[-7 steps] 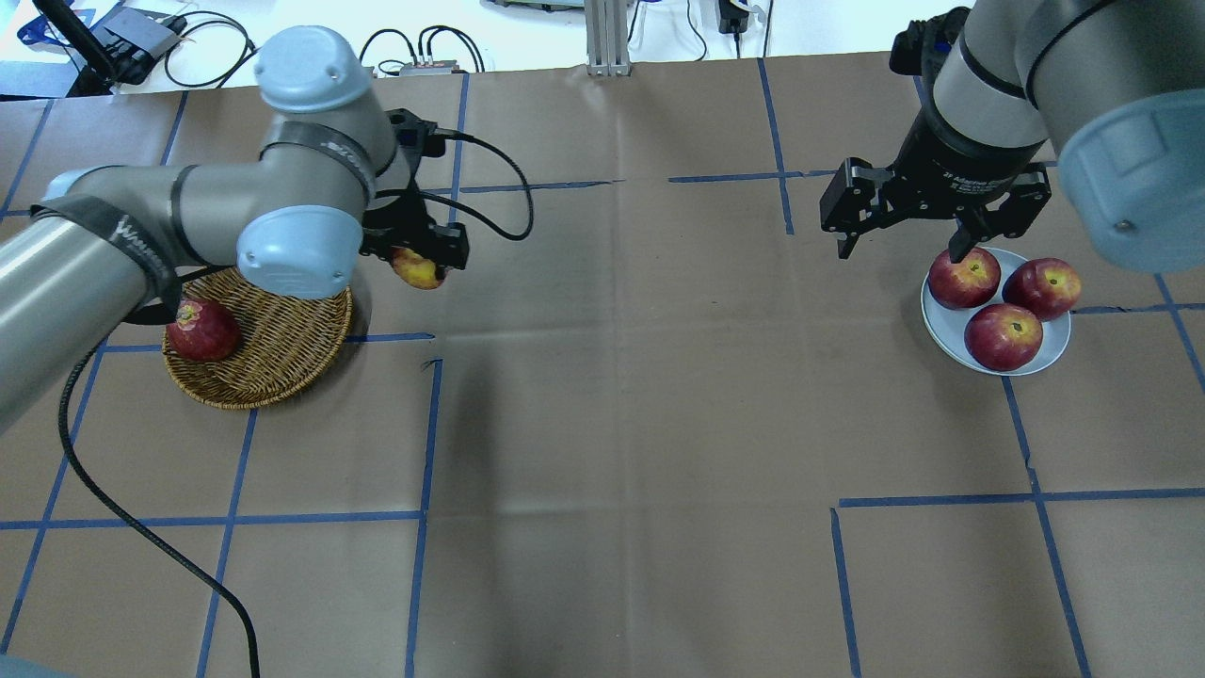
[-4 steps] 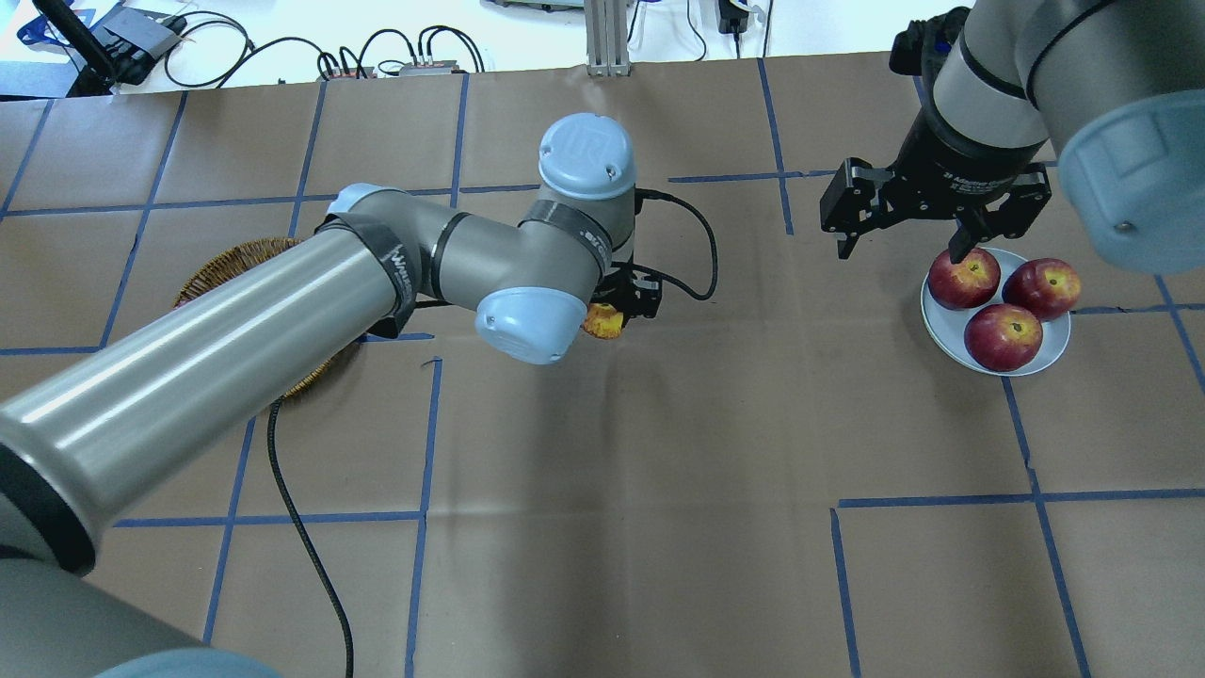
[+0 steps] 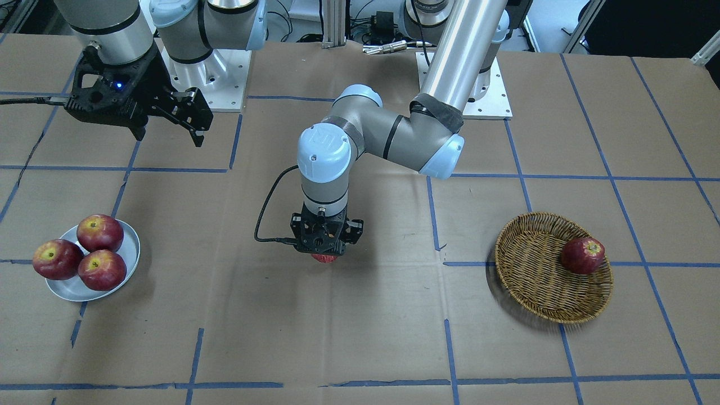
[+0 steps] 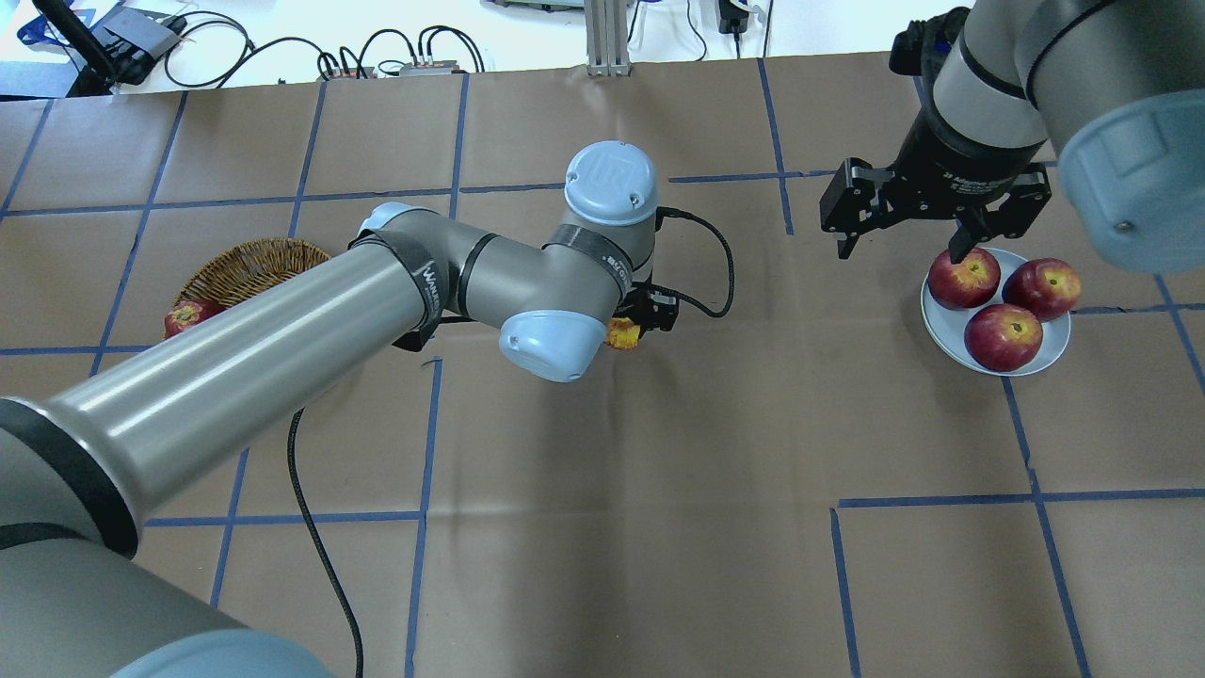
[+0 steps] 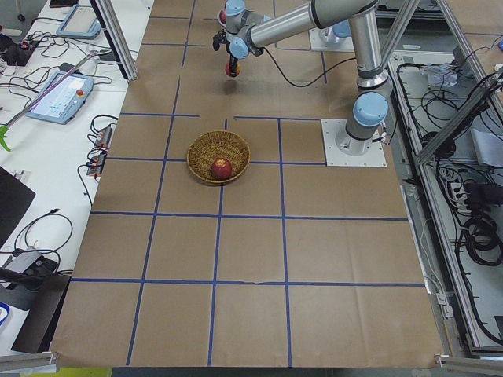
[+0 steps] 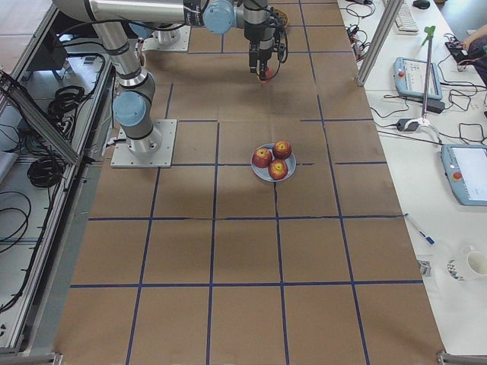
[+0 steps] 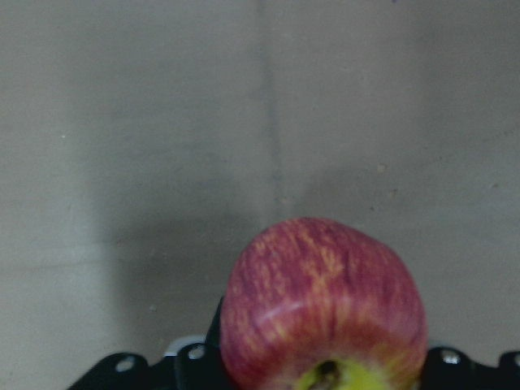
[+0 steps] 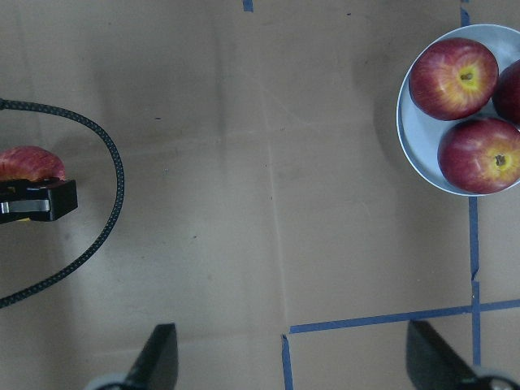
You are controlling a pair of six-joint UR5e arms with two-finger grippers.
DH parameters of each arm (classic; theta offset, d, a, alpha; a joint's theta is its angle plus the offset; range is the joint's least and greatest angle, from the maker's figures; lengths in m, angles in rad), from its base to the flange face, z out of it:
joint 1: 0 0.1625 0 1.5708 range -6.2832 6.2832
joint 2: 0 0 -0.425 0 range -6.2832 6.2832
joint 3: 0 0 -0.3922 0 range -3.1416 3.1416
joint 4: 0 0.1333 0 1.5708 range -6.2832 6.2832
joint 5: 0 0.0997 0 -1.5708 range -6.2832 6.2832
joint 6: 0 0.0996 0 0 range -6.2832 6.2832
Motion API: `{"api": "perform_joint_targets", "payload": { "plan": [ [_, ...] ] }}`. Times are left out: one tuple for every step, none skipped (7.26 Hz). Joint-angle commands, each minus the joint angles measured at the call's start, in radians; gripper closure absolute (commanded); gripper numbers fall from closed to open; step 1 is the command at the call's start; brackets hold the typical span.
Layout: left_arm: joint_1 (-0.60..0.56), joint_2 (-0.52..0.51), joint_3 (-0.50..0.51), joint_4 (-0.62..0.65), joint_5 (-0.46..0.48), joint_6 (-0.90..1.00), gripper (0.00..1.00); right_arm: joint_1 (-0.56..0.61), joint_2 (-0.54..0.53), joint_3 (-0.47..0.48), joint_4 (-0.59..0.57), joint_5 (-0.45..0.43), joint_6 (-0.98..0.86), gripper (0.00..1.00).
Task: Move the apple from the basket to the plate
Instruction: 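Lift the apple with the left gripper and carry it toward the table center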
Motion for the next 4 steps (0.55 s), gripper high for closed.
{"api": "perform_joint_targets", "payload": {
  "plan": [
    [0.004,-0.017,0.003,0.003,-0.001,0.022,0.54,0.000,0.000,0.000,0.000,0.000,0.000,0.00],
    [0.004,-0.020,0.003,0.003,-0.003,0.024,0.45,0.000,0.000,0.000,0.000,0.000,0.000,0.00],
    [0.005,-0.026,0.003,0.003,-0.003,0.024,0.37,0.000,0.000,0.000,0.000,0.000,0.000,0.00],
    [0.007,-0.034,0.003,0.003,-0.001,0.025,0.24,0.000,0.000,0.000,0.000,0.000,0.000,0.00]
  ]
}}
